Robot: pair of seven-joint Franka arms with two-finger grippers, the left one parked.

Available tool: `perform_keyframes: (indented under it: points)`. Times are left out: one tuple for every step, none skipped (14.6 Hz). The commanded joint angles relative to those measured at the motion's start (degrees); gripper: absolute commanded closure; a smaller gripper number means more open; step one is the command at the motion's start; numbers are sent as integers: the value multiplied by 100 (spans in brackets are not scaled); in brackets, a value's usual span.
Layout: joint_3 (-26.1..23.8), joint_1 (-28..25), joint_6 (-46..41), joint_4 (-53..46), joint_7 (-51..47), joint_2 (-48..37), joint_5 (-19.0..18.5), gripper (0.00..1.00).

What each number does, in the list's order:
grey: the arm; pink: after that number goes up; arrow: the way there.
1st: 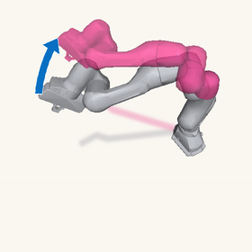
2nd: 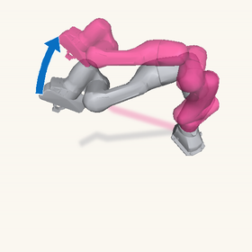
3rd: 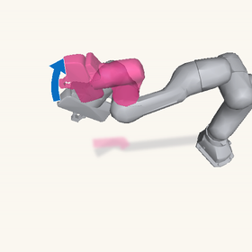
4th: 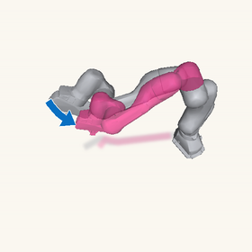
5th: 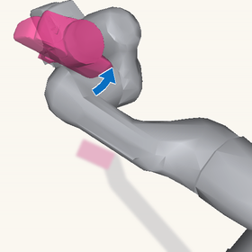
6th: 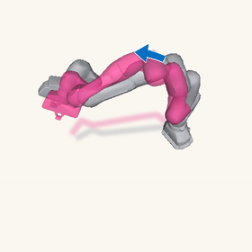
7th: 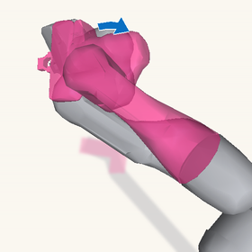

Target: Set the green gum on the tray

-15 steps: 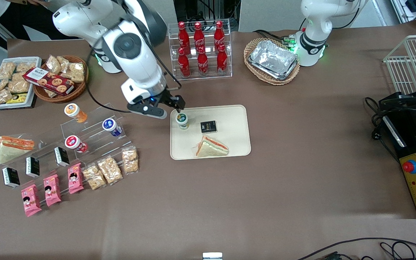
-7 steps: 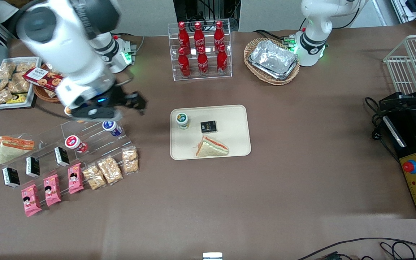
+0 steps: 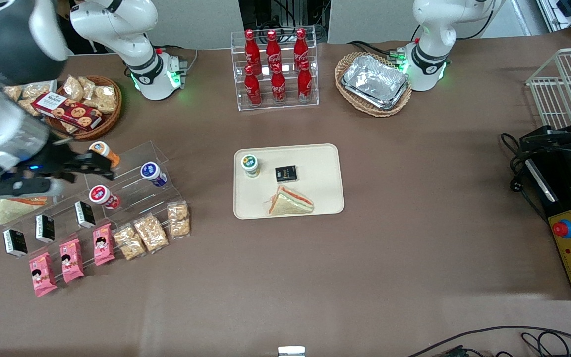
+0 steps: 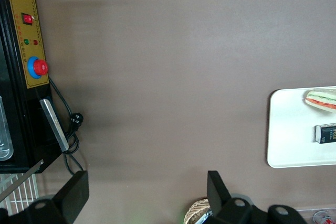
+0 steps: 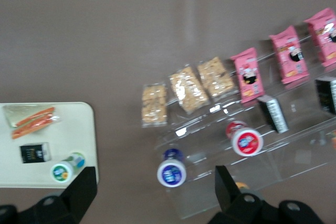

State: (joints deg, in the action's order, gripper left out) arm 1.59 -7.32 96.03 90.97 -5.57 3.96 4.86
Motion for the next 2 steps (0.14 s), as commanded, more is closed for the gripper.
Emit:
perform_keyframes:
  points:
    - [306,73,-137,-150,452,69,-73,0]
    - [350,82,-137,-159,460,69,-82,0]
